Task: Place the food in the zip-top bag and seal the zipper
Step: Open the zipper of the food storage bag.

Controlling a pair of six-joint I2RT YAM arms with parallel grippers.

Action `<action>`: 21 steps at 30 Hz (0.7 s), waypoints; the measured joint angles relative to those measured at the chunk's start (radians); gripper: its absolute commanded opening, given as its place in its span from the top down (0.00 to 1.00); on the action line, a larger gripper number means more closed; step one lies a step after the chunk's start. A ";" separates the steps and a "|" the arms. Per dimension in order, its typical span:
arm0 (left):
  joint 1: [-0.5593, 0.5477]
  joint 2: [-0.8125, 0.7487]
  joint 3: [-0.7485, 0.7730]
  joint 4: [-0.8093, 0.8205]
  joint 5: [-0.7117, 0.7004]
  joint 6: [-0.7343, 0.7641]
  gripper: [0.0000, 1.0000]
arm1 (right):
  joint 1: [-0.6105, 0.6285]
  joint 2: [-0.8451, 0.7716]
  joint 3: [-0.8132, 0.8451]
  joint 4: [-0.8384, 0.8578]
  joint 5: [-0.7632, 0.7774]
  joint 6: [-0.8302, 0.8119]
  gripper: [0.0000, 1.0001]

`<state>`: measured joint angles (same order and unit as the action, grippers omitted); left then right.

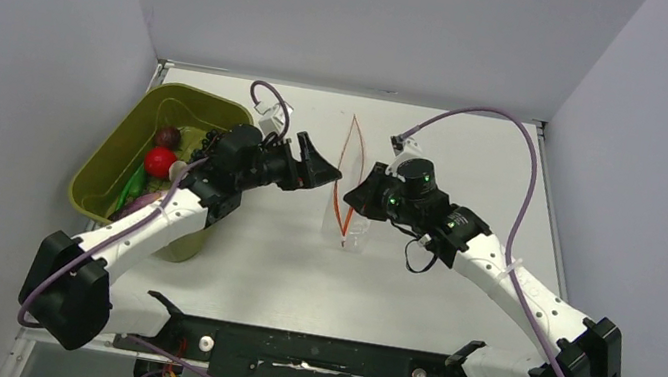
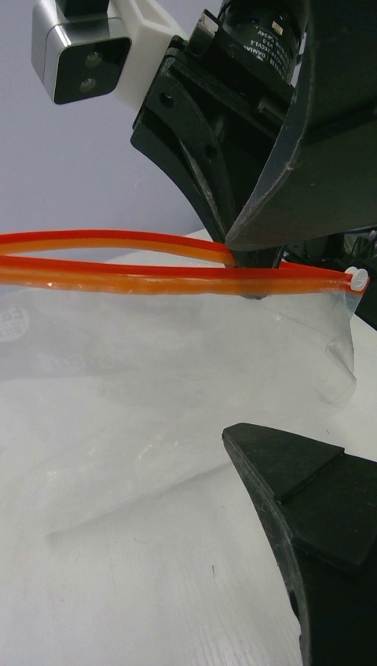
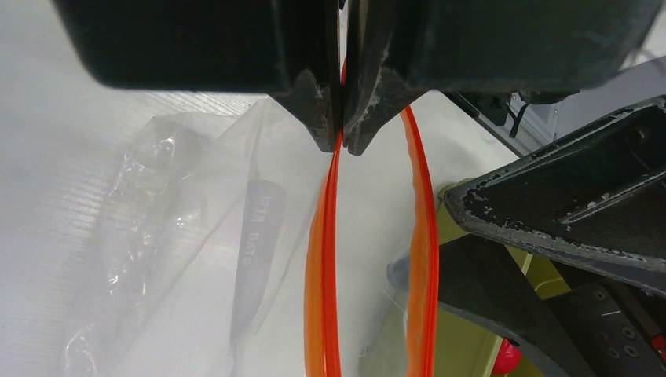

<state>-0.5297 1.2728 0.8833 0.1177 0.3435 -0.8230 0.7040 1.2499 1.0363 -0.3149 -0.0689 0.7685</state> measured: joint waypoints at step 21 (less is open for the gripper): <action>-0.007 0.066 0.065 -0.113 -0.112 0.076 1.00 | 0.015 -0.010 -0.005 -0.074 0.071 -0.005 1.00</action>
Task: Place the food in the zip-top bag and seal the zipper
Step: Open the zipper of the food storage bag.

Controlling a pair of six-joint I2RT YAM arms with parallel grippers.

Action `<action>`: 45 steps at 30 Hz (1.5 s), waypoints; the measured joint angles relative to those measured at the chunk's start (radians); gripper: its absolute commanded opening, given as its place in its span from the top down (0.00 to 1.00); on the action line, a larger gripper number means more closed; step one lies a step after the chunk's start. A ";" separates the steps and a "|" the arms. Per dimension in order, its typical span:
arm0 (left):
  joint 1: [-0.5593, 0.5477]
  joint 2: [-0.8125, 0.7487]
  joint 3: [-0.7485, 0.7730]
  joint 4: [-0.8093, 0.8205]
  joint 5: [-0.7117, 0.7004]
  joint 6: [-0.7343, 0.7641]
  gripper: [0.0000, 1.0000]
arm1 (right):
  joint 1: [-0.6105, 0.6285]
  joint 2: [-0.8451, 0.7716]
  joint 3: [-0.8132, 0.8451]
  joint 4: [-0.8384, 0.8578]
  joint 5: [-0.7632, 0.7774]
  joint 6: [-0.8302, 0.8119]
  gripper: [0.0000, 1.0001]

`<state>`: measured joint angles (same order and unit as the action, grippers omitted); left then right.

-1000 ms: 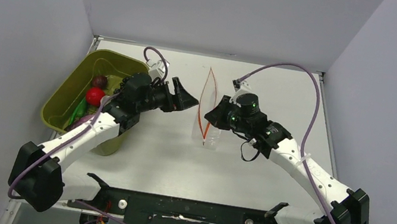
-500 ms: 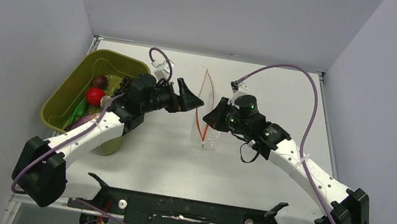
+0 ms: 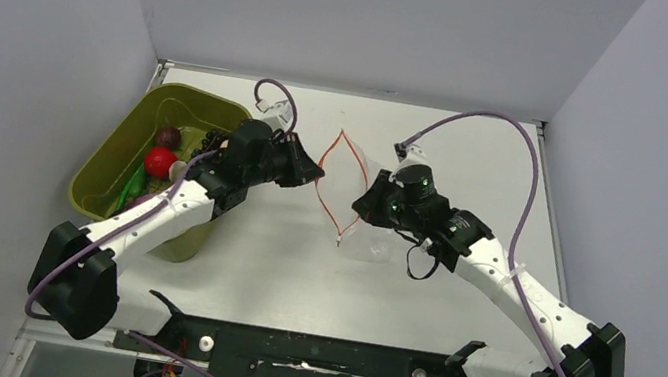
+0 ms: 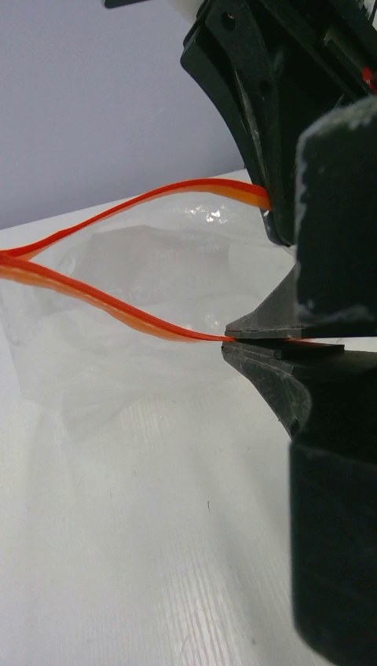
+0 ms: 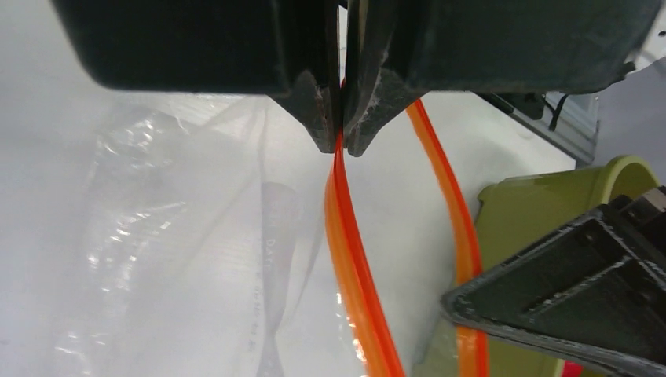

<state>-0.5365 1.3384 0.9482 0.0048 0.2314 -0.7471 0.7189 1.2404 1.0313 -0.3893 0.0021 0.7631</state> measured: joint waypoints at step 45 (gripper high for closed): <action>-0.019 -0.130 0.083 -0.251 0.010 0.041 1.00 | -0.004 0.047 0.195 -0.212 0.238 -0.083 1.00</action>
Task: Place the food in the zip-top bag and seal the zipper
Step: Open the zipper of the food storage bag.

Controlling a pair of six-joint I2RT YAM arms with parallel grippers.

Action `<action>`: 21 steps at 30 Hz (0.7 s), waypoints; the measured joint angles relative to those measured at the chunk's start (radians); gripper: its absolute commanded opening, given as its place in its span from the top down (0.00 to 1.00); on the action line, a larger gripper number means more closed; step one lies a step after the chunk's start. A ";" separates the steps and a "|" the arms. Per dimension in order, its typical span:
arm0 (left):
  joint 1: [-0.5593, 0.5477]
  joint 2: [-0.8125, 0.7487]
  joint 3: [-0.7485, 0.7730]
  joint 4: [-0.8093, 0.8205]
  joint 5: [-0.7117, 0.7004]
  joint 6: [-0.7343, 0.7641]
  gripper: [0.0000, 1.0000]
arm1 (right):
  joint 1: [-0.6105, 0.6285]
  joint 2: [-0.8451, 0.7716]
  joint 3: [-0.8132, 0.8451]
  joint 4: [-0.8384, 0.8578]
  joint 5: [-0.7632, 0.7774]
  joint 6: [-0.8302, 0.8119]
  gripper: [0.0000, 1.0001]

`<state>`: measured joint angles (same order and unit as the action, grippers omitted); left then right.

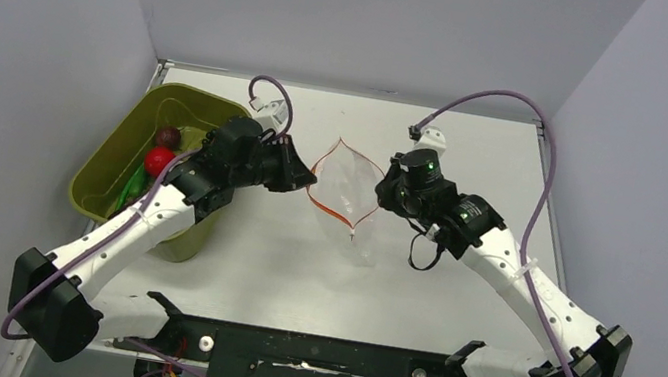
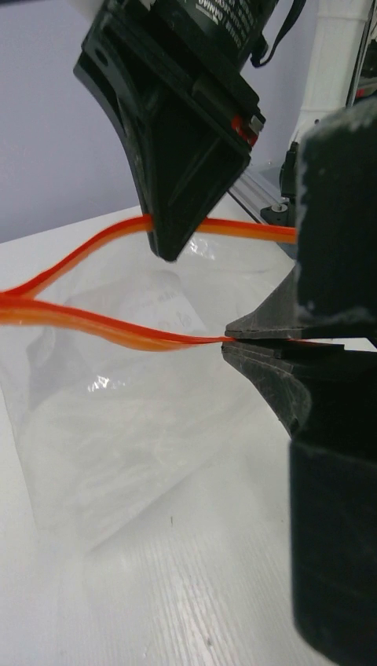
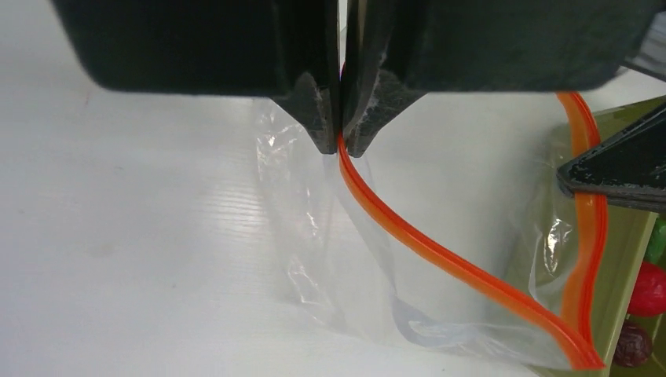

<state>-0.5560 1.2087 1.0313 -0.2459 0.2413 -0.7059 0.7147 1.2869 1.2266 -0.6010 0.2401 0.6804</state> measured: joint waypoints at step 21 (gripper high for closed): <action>0.000 -0.103 -0.002 -0.047 -0.046 0.109 0.29 | 0.000 -0.132 -0.121 0.024 -0.017 0.010 1.00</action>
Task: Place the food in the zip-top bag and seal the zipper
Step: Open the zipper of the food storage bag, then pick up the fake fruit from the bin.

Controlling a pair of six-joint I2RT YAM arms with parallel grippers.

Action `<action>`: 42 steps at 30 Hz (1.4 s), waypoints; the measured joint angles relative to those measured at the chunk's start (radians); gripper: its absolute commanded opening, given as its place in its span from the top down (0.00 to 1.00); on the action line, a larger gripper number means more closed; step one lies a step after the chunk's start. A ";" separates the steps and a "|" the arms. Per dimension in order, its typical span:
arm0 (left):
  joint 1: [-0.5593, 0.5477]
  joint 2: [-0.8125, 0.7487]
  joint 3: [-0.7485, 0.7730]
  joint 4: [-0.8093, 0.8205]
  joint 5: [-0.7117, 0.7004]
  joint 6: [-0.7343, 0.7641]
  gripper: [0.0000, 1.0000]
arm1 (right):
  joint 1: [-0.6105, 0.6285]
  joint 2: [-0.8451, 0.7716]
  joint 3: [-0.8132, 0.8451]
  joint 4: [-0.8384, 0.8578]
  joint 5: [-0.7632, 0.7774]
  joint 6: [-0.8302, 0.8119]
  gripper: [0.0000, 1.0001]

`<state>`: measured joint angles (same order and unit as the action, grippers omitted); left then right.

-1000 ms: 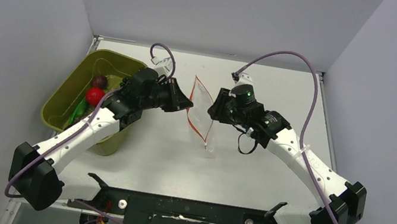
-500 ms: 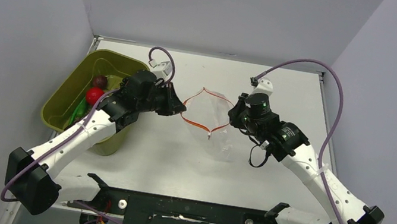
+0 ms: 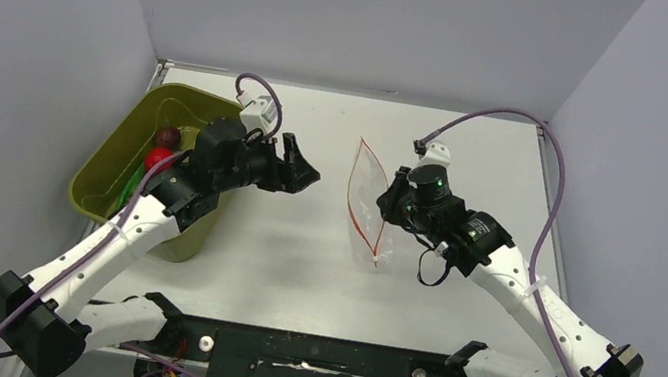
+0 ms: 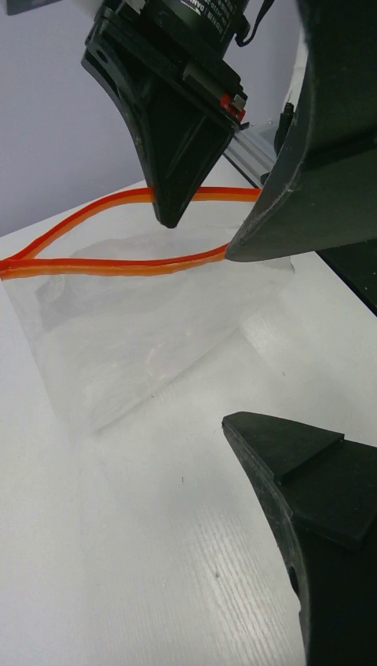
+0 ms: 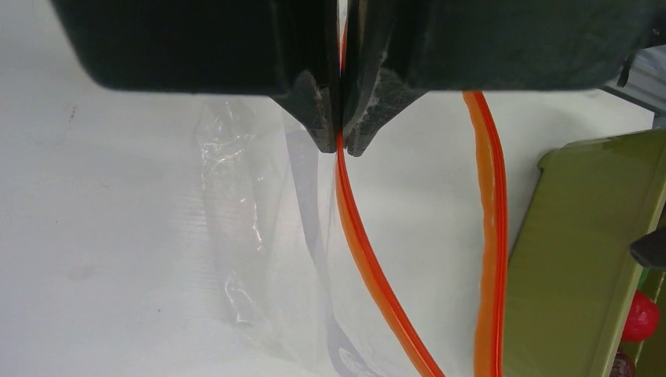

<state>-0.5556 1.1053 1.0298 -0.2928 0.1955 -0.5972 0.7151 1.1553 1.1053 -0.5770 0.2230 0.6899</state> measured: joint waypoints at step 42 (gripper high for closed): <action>0.777 0.245 0.046 -0.196 -0.354 0.283 0.16 | 0.000 -0.131 -0.076 0.022 -0.059 -0.053 1.00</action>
<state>0.2214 1.3502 1.0760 -0.4892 -0.1581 -0.3138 0.7151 1.0245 1.0294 -0.5549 0.1638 0.6369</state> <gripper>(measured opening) 0.833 0.031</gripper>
